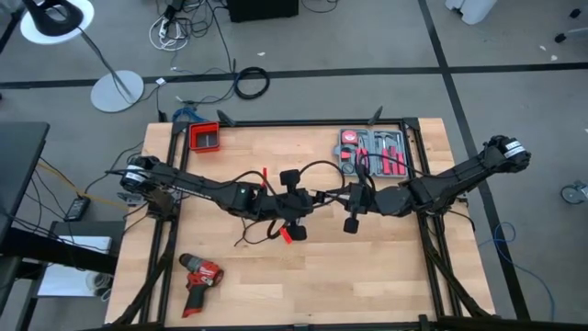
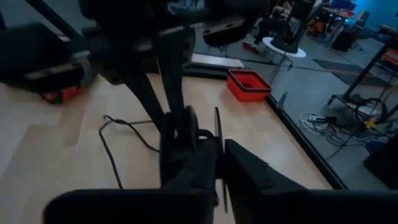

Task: Coil cords
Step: Coil the black wire onto the black spool

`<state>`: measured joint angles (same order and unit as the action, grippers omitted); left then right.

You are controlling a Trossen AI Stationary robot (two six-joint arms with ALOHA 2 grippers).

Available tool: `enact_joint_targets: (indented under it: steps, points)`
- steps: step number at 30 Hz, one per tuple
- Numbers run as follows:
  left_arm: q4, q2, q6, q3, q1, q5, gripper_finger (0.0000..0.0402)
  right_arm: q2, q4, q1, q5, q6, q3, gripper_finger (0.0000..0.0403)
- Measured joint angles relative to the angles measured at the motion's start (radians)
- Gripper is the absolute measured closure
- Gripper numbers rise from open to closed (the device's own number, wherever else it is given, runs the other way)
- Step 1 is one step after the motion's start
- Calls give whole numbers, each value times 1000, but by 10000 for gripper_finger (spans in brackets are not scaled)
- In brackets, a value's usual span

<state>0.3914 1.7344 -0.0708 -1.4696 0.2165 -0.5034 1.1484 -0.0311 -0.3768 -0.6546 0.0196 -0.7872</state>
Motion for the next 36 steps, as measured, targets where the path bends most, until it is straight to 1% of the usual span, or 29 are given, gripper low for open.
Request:
enact_joint_targets:
  steps: [5, 9, 12, 15, 17, 21, 23, 25, 28, 30, 31, 33, 36]
  points:
    - [8, 0, 0, 0, -1, -22, 400, -1, -39, -15, 29, 1, 0, 309]
    - [41, 0, 1, 0, -1, -39, 400, -27, -22, -29, 18, 23, 0, 284]
    - [79, 0, 0, 0, 0, -38, 401, -76, 48, -49, -28, 27, 0, 278]
    - [91, -4, -3, 0, 1, -18, 401, -128, 177, -58, -72, -15, 0, 280]
    - [79, -10, -11, 0, 0, 6, 401, -150, 228, -58, -52, -60, 13, 283]
    - [58, -31, -52, 0, 2, 63, 401, -164, 211, -44, 13, -140, 110, 289]
    - [56, -36, -62, 0, 2, 92, 401, -158, 150, -39, 22, -169, 183, 292]
    - [47, -45, -85, 0, 2, 133, 401, -141, -29, -28, 47, -171, 273, 293]
    - [14, -52, -116, 0, -1, 198, 401, -101, -353, 3, 129, -135, 400, 293]
    - [5, -53, -134, 0, -7, 235, 401, -73, -498, 33, 162, -127, 450, 293]
    - [-9, -53, -138, 0, -11, 249, 401, -57, -538, 49, 171, -127, 462, 293]
    - [-32, -53, -139, 0, -23, 258, 401, -23, -565, 76, 175, -127, 466, 294]
    - [-87, -53, -168, 0, -35, 256, 401, 33, -578, 98, 180, -122, 432, 291]
